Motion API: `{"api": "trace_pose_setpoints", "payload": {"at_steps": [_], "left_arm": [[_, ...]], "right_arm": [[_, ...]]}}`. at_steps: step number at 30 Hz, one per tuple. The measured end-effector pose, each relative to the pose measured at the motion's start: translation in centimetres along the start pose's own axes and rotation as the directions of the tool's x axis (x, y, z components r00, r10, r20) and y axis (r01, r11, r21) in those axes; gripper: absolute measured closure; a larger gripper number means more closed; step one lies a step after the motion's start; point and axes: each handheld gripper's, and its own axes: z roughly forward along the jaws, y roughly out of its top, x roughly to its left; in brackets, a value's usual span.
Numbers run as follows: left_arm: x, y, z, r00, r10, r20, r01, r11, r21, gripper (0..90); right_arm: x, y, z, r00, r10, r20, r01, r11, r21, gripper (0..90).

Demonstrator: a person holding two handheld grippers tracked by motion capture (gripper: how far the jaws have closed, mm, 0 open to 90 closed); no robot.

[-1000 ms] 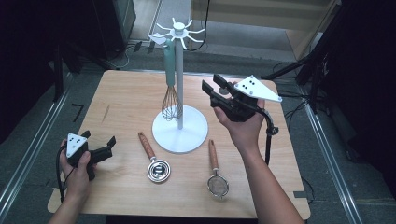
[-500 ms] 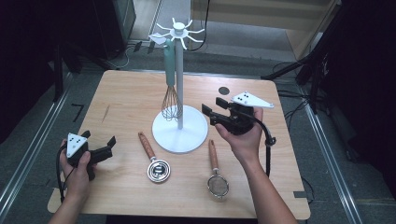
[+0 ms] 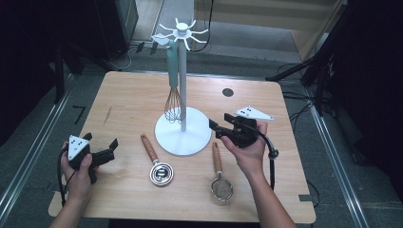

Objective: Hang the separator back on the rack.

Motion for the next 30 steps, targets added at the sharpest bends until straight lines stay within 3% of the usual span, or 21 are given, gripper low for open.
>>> {"api": "trace_pose_setpoints", "payload": {"at_steps": [13, 23, 30], "left_arm": [[0.0, 0.0, -0.1, 1.0, 0.006, 0.001, -0.006, 1.0, 0.004, 1.0], [-0.2, 0.0, 0.0, 0.9998, 0.022, 0.0, -0.022, 0.9997, 0.01, 1.0], [-0.2, 0.0, 0.0, 0.9997, 0.023, 0.0, -0.023, 0.9997, 0.01, 1.0]], "right_arm": [[-0.9, -1.8, 0.7, 0.9978, 0.054, 0.039, -0.056, 0.996, 0.067, 40.1], [-1.6, -4.0, 2.0, 0.9921, 0.098, 0.078, -0.111, 0.976, 0.186, 43.3], [-2.0, -5.0, 2.3, 0.9876, 0.121, 0.1, -0.142, 0.96, 0.242, 44.8]]}}
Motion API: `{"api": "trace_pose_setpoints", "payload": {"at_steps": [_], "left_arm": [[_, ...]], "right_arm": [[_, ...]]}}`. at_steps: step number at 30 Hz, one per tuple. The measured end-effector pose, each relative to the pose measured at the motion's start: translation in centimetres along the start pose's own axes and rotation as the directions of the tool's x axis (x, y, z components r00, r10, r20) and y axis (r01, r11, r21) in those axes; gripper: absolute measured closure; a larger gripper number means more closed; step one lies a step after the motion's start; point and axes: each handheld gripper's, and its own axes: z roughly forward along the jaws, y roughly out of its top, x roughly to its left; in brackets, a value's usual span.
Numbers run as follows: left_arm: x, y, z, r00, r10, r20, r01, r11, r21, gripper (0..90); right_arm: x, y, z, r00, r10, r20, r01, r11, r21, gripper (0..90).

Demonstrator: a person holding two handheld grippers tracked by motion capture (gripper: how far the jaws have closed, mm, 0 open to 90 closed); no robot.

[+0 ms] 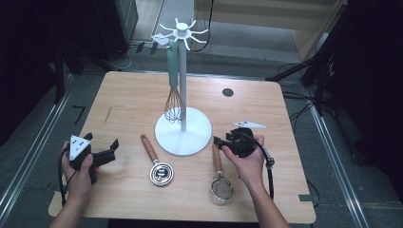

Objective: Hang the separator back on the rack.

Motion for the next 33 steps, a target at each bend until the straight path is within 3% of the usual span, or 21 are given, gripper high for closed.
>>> {"api": "trace_pose_setpoints", "payload": {"at_steps": [7, 13, 20, 26, 33], "left_arm": [[0.0, 0.0, 0.0, 1.0, 0.001, 0.0, -0.001, 1.0, 0.002, 1.0], [0.0, 0.0, 0.0, 1.0, 0.005, 0.0, -0.005, 1.0, 0.004, 1.0], [0.0, 0.0, 0.0, 1.0, 0.004, 0.002, -0.004, 1.0, 0.004, 1.0], [0.0, 0.0, 0.1, 1.0, 0.003, 0.003, -0.003, 1.0, 0.004, 1.0], [0.0, 0.0, 0.0, 1.0, 0.007, 0.001, -0.007, 0.9999, 0.007, 1.0]], "right_arm": [[-0.6, -0.7, 0.2, 0.9986, 0.052, -0.001, -0.052, 0.997, 0.06, 47.2], [-1.1, -1.1, 0.4, 0.9953, 0.097, -0.003, -0.095, 0.987, 0.128, 49.8], [-1.1, -1.6, 0.9, 0.9916, 0.129, -0.006, -0.125, 0.97, 0.21, 52.3], [-1.2, -2.1, 1.2, 0.9853, 0.171, -0.006, -0.163, 0.948, 0.273, 53.0], [-1.2, -2.7, 1.5, 0.9808, 0.195, -0.014, -0.18, 0.928, 0.326, 53.7]]}}
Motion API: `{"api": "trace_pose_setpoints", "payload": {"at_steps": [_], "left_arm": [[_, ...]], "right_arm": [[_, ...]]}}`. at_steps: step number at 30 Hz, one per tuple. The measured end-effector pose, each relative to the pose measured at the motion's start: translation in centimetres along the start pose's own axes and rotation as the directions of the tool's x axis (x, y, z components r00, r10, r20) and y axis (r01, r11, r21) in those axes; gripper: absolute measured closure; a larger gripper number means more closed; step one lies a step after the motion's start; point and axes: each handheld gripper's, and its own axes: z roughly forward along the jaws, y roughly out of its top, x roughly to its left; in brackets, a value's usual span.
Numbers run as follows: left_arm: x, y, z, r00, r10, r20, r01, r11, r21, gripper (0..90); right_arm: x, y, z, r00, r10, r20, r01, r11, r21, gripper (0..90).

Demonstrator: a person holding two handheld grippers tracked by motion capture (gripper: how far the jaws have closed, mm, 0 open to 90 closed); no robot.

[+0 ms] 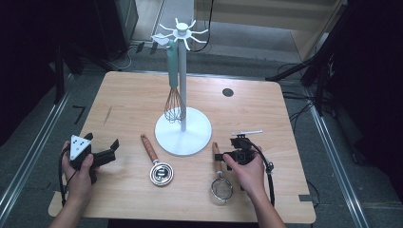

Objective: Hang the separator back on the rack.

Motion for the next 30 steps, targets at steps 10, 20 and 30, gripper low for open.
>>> {"api": "trace_pose_setpoints", "payload": {"at_steps": [10, 20, 30], "left_arm": [[0.0, 0.0, 0.0, 1.0, 0.002, 0.002, -0.002, 1.0, 0.001, 1.0], [0.0, 0.0, 0.0, 1.0, 0.004, 0.003, -0.004, 1.0, 0.001, 1.0], [0.0, 0.0, 0.0, 1.0, 0.006, 0.003, -0.006, 1.0, 0.002, 1.0]], "right_arm": [[0.4, -0.4, 0.9, 0.9997, 0.023, 0.003, -0.023, 0.997, 0.073, 55.9], [0.4, -0.4, 1.3, 0.9991, 0.041, 0.007, -0.042, 0.994, 0.104, 56.3], [1.1, -0.5, 1.4, 0.9975, 0.027, 0.066, -0.034, 0.995, 0.099, 63.6]]}}
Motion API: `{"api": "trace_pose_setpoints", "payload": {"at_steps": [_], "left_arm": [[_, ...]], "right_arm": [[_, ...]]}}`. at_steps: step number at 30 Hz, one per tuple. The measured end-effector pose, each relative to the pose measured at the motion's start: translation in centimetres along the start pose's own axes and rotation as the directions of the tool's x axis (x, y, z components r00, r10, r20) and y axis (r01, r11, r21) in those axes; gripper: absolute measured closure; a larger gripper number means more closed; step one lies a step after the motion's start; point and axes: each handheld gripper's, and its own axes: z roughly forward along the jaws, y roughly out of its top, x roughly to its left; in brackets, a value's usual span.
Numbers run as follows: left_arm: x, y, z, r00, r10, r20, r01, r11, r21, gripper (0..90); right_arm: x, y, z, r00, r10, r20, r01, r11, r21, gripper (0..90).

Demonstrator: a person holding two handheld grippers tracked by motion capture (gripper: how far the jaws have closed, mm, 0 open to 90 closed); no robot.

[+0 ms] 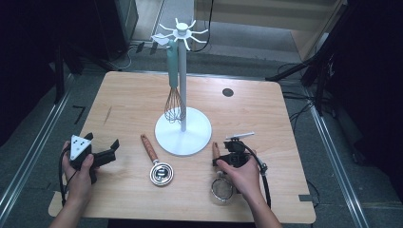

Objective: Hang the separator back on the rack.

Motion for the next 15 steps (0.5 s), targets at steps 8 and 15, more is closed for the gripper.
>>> {"api": "trace_pose_setpoints", "payload": {"at_steps": [8, 15], "left_arm": [[-0.02, 0.01, 0.02, 1.0, 0.0, 0.0, 0.0, 1.0, 0.001, 1.0], [-0.01, 0.01, 0.04, 1.0, -0.001, -0.002, 0.001, 1.0, 0.001, 1.0]], "right_arm": [[0.69, -0.21, 0.03, 0.9973, -0.033, 0.065, 0.033, 0.999, -0.005, 69.0], [0.66, -0.39, 0.01, 0.9974, -0.039, 0.061, 0.04, 0.999, -0.014, 69.6]]}}
